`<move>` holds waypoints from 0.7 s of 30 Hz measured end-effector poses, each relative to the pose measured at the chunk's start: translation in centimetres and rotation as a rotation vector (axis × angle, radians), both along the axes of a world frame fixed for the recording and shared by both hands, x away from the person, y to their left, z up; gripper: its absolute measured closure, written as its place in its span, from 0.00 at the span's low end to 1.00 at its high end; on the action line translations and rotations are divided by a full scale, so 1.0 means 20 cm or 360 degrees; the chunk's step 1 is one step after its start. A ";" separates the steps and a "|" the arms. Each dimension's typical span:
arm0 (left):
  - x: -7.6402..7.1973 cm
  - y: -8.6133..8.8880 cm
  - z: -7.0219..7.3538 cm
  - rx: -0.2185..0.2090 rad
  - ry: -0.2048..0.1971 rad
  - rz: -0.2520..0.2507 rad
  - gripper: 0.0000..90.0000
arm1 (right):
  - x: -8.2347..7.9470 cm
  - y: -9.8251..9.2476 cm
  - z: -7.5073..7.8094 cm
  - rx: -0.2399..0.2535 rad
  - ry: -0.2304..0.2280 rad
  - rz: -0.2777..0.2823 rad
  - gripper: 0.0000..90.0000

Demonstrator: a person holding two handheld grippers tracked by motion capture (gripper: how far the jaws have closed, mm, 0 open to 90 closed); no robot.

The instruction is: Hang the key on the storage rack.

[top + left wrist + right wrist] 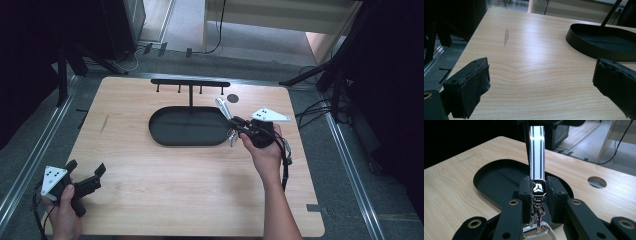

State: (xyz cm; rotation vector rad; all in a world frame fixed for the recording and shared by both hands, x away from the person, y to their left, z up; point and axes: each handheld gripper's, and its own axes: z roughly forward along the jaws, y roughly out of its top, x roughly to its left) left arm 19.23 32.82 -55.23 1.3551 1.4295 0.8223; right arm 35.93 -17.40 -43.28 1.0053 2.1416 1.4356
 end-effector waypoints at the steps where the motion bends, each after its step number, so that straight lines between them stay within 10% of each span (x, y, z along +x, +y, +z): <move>1: 0.00 0.00 0.00 0.0000 -0.0001 -0.0001 0.02 | 0.01 0.01 0.01 0.0003 -0.0008 -0.0003 0.84; 21: 0.00 0.00 0.00 -0.0004 -0.0003 0.0000 0.02 | 0.14 0.02 0.00 0.0105 0.0033 -0.0095 0.84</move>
